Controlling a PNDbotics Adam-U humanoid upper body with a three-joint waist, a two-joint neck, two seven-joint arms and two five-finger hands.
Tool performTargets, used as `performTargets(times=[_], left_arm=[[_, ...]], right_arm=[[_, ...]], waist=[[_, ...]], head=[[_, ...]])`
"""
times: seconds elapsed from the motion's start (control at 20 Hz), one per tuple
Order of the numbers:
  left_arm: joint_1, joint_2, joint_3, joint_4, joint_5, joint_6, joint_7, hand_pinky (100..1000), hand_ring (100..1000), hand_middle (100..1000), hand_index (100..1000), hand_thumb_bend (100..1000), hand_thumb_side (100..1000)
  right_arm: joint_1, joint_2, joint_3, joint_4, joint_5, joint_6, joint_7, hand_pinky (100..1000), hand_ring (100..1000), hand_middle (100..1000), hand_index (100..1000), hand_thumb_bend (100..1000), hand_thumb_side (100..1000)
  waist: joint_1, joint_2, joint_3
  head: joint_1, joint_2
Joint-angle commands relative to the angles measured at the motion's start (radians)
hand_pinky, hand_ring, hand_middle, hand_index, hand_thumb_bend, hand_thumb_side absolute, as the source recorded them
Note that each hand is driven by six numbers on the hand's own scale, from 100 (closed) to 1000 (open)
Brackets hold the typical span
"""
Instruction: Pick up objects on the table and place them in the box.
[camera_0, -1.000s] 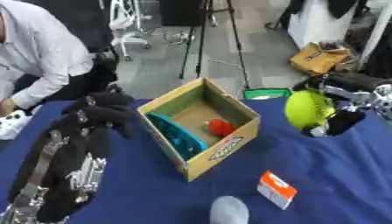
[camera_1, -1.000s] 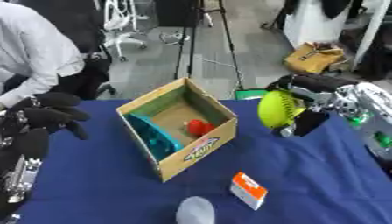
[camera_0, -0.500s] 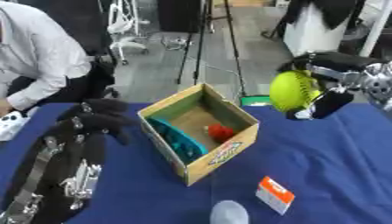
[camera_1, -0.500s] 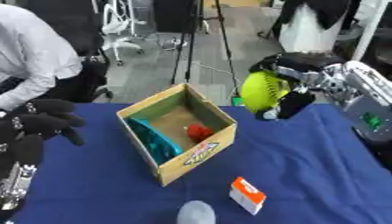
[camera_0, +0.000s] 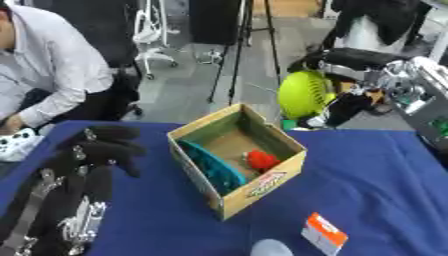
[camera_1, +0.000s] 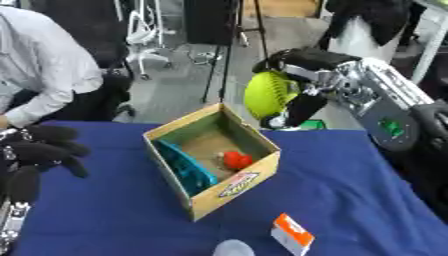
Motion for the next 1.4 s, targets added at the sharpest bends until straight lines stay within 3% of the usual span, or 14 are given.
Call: performTargets(times=[0.05, 0.15, 1.2, 1.4], left_arm=[[-0.022, 0.009, -0.001, -0.015, 0.006, -0.004, -0.003, 521, 701, 751, 721, 100, 541], [-0.028, 0.008, -0.002, -0.015, 0.007, -0.007, -0.003, 521, 701, 751, 721, 100, 541], [-0.095, -0.005, -0.009, -0.015, 0.008, -0.034, -0.012, 517, 691, 754, 722, 100, 531], [-0.107, -0.008, -0.012, -0.015, 0.010, -0.037, -0.016, 516, 691, 754, 722, 100, 530]], right_arm=[[-0.040, 0.003, -0.023, 0.018, 0.011, -0.002, -0.010, 428, 364, 385, 495, 163, 296], [-0.050, 0.016, -0.026, 0.031, 0.016, -0.004, -0.013, 428, 360, 383, 495, 200, 300], [-0.060, 0.093, -0.055, 0.163, 0.104, -0.039, -0.058, 434, 354, 378, 490, 204, 253], [-0.053, 0.096, -0.060, 0.171, 0.085, -0.063, -0.060, 442, 355, 379, 494, 224, 241]], waist=[[-0.001, -0.010, 0.009], [-0.002, -0.001, 0.020], [-0.011, 0.094, 0.152], [-0.015, 0.108, 0.171]], head=[[-0.010, -0.018], [-0.016, -0.023], [-0.106, -0.111], [-0.116, -0.124]])
